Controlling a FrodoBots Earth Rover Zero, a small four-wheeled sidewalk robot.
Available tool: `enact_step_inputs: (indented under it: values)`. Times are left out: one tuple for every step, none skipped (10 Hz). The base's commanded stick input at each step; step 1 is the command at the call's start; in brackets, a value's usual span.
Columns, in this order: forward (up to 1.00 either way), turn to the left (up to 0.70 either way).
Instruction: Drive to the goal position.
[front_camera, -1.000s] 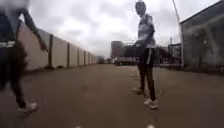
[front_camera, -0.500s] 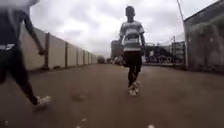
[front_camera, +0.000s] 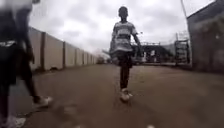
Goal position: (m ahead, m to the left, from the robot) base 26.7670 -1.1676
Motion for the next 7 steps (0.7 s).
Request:
enact_step_inputs:
  values:
    - [1.0, 0.23]
    - [1.0, 0.14]
    - [1.0, 0.0]
    - [1.0, 0.0]
    - [1.0, 0.0]
    - [1.0, 0.0]
    - [1.0, 0.0]
